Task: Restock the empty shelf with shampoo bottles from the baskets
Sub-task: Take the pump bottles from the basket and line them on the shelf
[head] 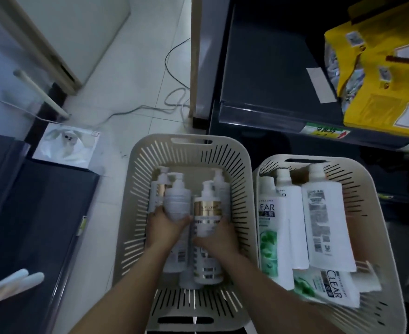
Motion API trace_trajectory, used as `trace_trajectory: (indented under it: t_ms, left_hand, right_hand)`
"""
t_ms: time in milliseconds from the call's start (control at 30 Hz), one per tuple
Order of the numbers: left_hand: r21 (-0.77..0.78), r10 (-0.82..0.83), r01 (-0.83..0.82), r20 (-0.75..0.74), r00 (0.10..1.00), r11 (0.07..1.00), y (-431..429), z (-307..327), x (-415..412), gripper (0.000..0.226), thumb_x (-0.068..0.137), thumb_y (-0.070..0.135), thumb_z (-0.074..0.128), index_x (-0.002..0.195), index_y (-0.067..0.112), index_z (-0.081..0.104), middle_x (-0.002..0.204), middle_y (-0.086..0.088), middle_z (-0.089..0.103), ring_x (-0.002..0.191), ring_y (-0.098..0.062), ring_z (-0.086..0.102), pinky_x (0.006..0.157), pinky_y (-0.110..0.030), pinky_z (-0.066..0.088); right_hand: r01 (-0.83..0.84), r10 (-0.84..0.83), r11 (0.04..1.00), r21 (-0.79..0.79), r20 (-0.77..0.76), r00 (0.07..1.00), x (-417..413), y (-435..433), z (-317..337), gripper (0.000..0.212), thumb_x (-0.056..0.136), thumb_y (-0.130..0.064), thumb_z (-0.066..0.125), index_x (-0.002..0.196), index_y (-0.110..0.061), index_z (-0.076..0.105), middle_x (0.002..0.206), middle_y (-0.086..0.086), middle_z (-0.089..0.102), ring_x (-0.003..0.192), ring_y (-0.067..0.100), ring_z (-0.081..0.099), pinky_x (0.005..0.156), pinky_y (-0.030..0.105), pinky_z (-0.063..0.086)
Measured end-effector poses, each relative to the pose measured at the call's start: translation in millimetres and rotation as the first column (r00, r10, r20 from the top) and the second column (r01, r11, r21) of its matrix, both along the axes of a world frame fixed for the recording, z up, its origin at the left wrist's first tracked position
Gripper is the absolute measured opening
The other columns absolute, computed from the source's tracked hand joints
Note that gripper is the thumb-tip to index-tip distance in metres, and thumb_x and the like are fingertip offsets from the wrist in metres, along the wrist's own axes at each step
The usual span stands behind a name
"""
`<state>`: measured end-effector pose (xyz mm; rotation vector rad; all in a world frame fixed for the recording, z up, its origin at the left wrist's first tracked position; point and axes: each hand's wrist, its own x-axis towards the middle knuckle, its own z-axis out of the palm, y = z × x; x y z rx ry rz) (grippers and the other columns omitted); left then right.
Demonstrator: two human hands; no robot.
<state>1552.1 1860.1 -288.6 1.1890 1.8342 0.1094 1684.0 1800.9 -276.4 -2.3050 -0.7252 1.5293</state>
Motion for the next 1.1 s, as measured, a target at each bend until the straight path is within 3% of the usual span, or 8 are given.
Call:
trace_trajectory:
  t_ms: [167,300,400,533,633,733,967,1100]
  left_hand:
    - [-0.062,0.041,-0.034,0.128,0.991,0.997,1,7,-2,0.045,0.073,0.031,0.082,0.109,0.011,0.065,0.101,-0.005,0.069,0.082,-0.020,0.065,0.068,-0.025,0.049]
    - [-0.227,0.211,-0.135,0.355,0.911,0.965,-3,10,-23,0.056,0.077,0.026,0.080,0.127,0.014,0.058,0.110,-0.007,0.067,0.087,-0.021,0.067,0.072,-0.036,0.057]
    - [-0.407,0.413,-0.214,0.505,0.758,0.888,-7,23,-36,0.053,0.081,0.030,0.071,0.129,0.011,0.057,0.110,-0.017,0.070,0.095,-0.036,0.069,0.083,-0.053,0.056]
    - [-0.595,0.585,-0.181,0.604,0.541,0.783,-15,47,-39,0.072,0.068,0.049,0.077,0.121,0.002,0.063,0.111,-0.026,0.067,0.096,-0.040,0.066,0.080,-0.049,0.053]
    - [-0.566,0.537,-0.096,0.696,0.476,0.819,-13,70,-41,0.099,0.036,0.054,0.093,0.115,0.001,0.067,0.115,-0.029,0.065,0.095,-0.041,0.068,0.076,-0.048,0.056]
    - [-0.488,0.474,-0.101,0.746,0.468,0.867,-10,96,-49,0.101,0.027,0.046,0.097,0.111,-0.001,0.066,0.107,-0.028,0.068,0.087,-0.038,0.070,0.070,-0.045,0.058]
    - [-0.303,0.397,-0.273,0.812,0.428,0.913,-26,155,-94,0.087,0.061,0.033,0.088,0.130,-0.006,0.054,0.129,-0.033,0.056,0.118,-0.048,0.055,0.103,-0.061,0.040]
    - [-0.198,0.376,-0.402,0.820,0.432,0.894,-40,194,-120,0.049,0.081,0.029,0.070,0.118,-0.003,0.063,0.112,-0.025,0.068,0.099,-0.037,0.068,0.080,-0.043,0.057]
  right_hand:
    - [0.141,-0.140,0.990,0.003,-0.117,0.983,-2,-7,-30,0.090,0.029,-0.041,0.084,0.114,-0.024,0.059,0.102,-0.004,0.071,0.086,0.015,0.071,0.072,0.040,0.062]
    - [0.310,-0.325,0.945,-0.099,-0.348,0.879,1,-6,-4,0.065,0.052,-0.012,0.086,0.112,-0.017,0.063,0.101,0.008,0.074,0.088,0.027,0.073,0.077,0.051,0.060]
    - [0.324,-0.350,0.936,-0.140,-0.482,0.803,11,-7,10,0.053,0.066,-0.003,0.078,0.116,-0.015,0.064,0.108,0.014,0.072,0.097,0.035,0.070,0.084,0.056,0.057]
    - [0.349,-0.313,0.937,-0.033,-0.525,0.792,12,-2,30,0.056,0.071,-0.006,0.079,0.122,-0.016,0.061,0.109,0.014,0.072,0.097,0.037,0.069,0.085,0.056,0.056]
    - [0.347,-0.257,0.936,0.062,-0.553,0.792,13,6,53,0.046,0.079,-0.011,0.077,0.122,-0.016,0.061,0.108,0.014,0.074,0.095,0.035,0.072,0.082,0.054,0.058]
    - [0.279,-0.132,0.943,0.181,-0.568,0.813,8,16,83,0.046,0.078,-0.013,0.079,0.120,-0.019,0.062,0.108,0.012,0.074,0.095,0.032,0.072,0.084,0.057,0.057]
    - [0.054,0.131,0.930,0.362,-0.465,0.876,-24,35,139,0.051,0.068,-0.022,0.087,0.113,-0.019,0.063,0.100,0.005,0.076,0.087,0.025,0.075,0.081,0.053,0.059]
    - [-0.041,0.262,0.896,0.442,-0.451,0.853,-57,42,170,0.051,0.067,-0.018,0.088,0.110,-0.019,0.061,0.099,0.004,0.076,0.085,0.024,0.075,0.078,0.050,0.060]
